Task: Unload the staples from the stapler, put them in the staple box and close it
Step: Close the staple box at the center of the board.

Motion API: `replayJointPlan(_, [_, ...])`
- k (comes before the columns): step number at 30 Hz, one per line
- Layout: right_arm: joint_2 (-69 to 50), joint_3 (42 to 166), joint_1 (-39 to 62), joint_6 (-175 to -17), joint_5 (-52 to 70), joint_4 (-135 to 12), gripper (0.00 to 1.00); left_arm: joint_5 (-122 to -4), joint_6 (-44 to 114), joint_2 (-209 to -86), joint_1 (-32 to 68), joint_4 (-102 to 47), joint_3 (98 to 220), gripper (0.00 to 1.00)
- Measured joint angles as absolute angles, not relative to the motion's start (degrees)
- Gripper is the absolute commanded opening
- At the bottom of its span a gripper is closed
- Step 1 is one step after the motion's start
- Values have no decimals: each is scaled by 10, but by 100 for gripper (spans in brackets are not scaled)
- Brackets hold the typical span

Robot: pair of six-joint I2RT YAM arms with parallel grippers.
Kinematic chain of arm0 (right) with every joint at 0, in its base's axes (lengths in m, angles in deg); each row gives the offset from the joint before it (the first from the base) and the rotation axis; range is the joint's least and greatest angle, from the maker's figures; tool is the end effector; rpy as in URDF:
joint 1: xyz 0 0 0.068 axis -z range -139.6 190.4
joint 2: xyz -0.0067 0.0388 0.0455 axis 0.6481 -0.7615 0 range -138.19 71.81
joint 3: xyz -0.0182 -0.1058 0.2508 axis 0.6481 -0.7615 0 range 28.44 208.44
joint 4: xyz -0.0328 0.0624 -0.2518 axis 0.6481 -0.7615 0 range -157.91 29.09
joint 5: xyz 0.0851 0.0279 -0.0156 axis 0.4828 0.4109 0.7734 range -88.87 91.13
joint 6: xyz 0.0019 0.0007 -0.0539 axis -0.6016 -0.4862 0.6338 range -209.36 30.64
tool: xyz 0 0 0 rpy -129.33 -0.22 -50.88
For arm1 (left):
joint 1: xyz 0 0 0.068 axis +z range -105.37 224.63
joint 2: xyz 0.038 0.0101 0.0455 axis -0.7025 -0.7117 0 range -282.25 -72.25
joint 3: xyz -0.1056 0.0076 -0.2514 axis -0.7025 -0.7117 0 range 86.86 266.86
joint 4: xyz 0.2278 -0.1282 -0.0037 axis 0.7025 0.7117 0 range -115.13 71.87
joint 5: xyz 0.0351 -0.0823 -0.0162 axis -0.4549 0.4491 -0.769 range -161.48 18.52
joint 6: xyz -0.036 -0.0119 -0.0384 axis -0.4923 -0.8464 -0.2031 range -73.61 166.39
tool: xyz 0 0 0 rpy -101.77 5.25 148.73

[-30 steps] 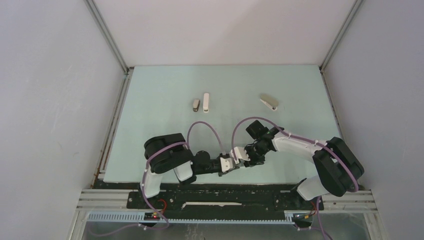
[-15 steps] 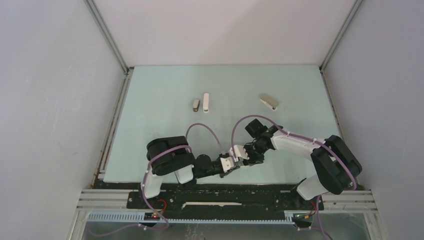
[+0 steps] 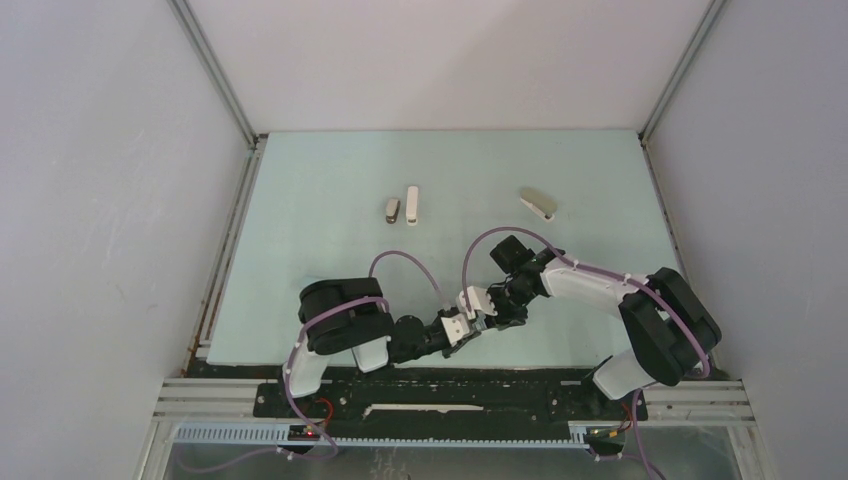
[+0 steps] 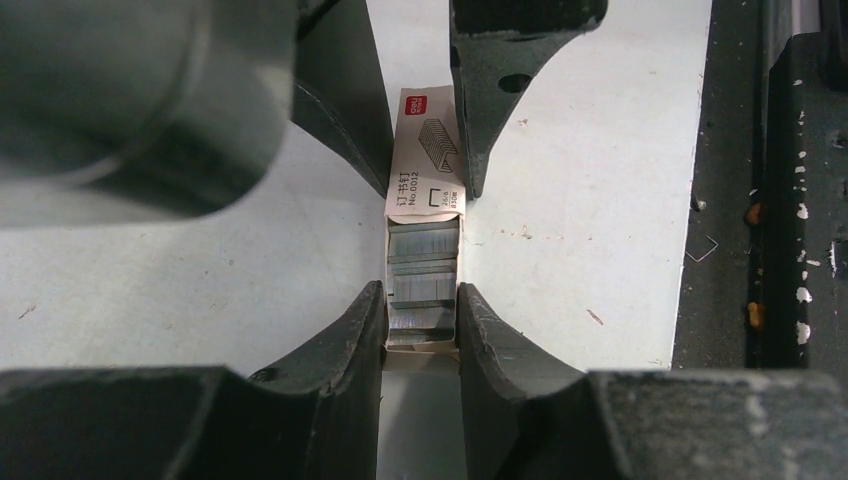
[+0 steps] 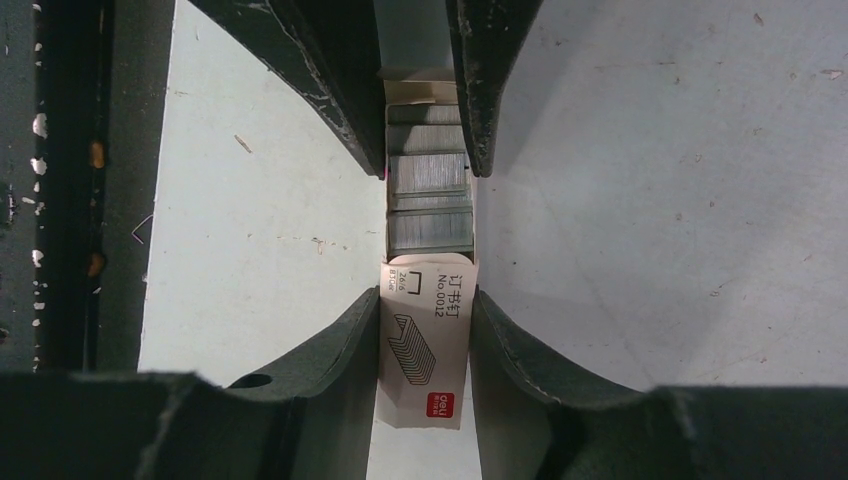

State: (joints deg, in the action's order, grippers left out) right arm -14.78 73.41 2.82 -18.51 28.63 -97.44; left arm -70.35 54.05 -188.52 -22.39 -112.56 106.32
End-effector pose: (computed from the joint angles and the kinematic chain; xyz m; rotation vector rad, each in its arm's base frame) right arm 0.1873 0.1649 0.1558 -2.2754 1.5540 0.5640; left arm 0.1069 -0.2539 0.0819 1.1027 1.4208 -0.7710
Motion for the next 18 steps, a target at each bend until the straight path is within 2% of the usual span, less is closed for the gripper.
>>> replayJointPlan(2, [-148, 735, 28, -186, 286, -975, 46, -705, 539, -1885, -225, -1126, 1063, 22])
replayJointPlan(5, [-151, 737, 29, -186, 287, -977, 49, -707, 535, -1885, -225, -1126, 1063, 34])
replayJointPlan(11, [-154, 742, 33, -209, 286, -983, 68, -719, 529, -1885, -224, -1124, 1063, 53])
replayJointPlan(18, [-140, 742, 42, -256, 283, -982, 80, -739, 530, -1866, -225, -1106, 1059, 73])
